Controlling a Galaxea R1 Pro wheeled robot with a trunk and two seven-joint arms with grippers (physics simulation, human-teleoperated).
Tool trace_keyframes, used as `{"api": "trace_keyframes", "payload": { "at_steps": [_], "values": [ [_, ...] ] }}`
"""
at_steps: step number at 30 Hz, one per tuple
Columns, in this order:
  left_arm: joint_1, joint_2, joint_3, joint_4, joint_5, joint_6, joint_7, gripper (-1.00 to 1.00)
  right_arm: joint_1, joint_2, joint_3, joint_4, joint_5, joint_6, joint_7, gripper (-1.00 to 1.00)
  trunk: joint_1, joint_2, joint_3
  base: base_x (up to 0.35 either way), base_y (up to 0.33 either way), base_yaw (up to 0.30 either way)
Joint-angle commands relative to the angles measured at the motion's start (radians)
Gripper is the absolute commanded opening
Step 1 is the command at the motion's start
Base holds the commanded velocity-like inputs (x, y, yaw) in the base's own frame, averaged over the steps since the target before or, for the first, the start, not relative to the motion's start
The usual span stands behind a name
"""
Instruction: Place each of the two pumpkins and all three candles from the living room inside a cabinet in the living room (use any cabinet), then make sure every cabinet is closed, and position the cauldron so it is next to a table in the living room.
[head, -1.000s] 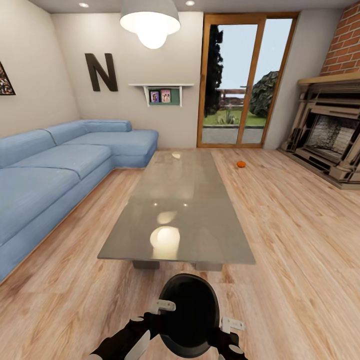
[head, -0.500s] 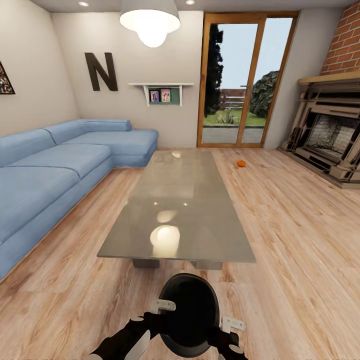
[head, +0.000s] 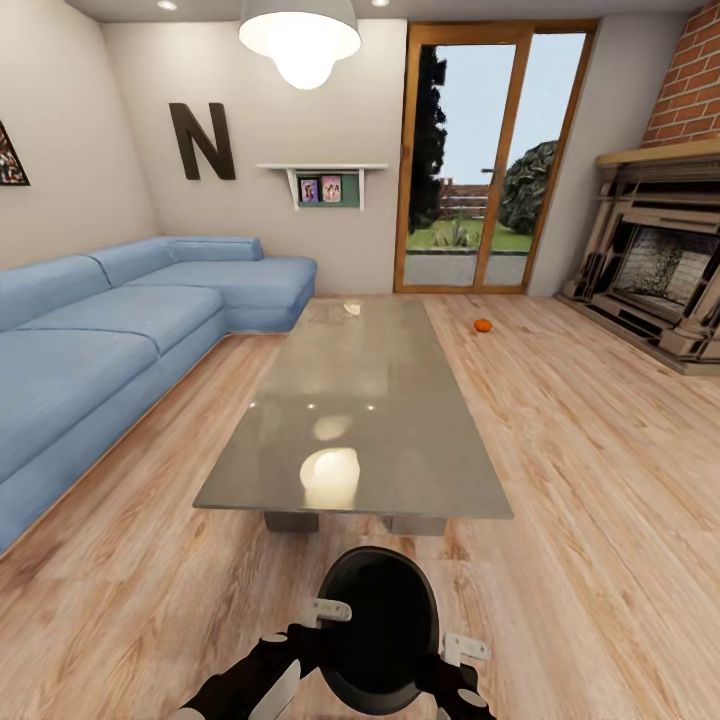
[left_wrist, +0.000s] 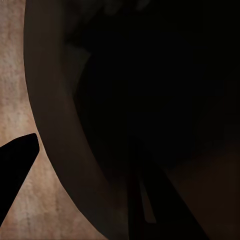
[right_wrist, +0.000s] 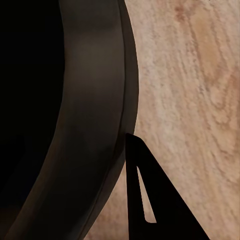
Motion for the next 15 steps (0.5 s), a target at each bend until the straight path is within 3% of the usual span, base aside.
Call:
{"api": "trace_keyframes", "payload": {
  "at_steps": [1, 7, 15],
  "values": [
    [-0.001, 0.001, -0.007, -0.002, 0.006, 0.003, 0.004, -1.00, -0.001, 0.000, 0.009, -0.011, -0.010, -0.003, 0.002, -1.00, 0.000, 0.000, -0.001, 0.000, 0.000, 0.000],
    [-0.001, 0.001, -0.005, -0.002, 0.005, 0.003, 0.005, -1.00, -0.001, 0.000, 0.009, -0.011, -0.011, -0.003, 0.002, -1.00, 0.000, 0.000, -0.001, 0.031, 0.000, 0.000],
    [-0.001, 0.001, -0.005, -0.001, 0.005, 0.004, 0.005, -1.00, -0.001, 0.000, 0.009, -0.011, -0.012, -0.003, 0.002, -1.00, 0.000, 0.000, -0.001, 0.154, 0.000, 0.000]
  ]
}}
